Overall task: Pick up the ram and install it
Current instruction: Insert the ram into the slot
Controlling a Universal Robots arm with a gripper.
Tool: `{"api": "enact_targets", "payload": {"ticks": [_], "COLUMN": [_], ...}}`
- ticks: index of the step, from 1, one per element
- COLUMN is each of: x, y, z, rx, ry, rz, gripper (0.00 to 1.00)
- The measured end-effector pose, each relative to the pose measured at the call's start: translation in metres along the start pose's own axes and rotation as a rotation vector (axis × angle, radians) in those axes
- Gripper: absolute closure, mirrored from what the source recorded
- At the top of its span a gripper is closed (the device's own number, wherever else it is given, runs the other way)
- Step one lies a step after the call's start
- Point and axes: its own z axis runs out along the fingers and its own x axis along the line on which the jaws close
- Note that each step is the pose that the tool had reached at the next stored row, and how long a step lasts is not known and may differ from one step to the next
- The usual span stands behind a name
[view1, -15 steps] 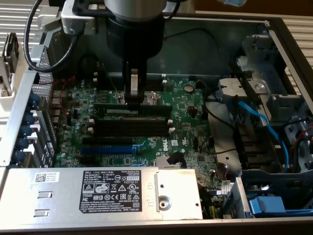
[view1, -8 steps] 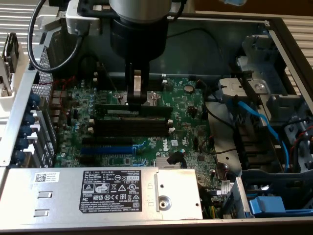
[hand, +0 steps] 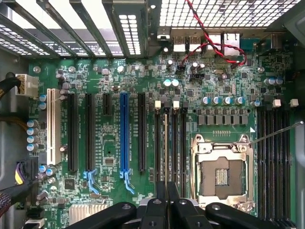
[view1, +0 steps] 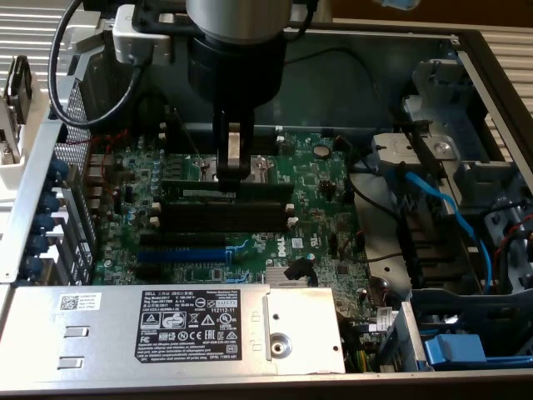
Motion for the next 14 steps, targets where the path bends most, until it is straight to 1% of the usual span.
{"api": "enact_targets", "payload": {"ticks": [4, 6, 8, 10, 11, 12, 14], "x": [0.0000, -0.0002, -0.0015, -0.0014, -0.0017, -0.0027, -0.0028], "y": [0.0009, 0.0009, 0.0010, 0.0010, 0.0010, 0.0011, 0.0009], "z": [0.0010, 0.0016, 0.0021, 0.0021, 0.0029, 0.0041, 0.0051], "rx": [0.0000, 0.0001, 0.0000, -0.0001, 0.0001, 0.0001, 0.0002], "ry": [0.0000, 0.0015, 0.0074, 0.0080, 0.0095, 0.0131, 0.0164], "rz": [-0.004, -0.009, -0.012, -0.013, -0.013, -0.012, -0.013], "gripper": [0.88, 0.88, 0.88, 0.88, 0.88, 0.88, 0.88]}}
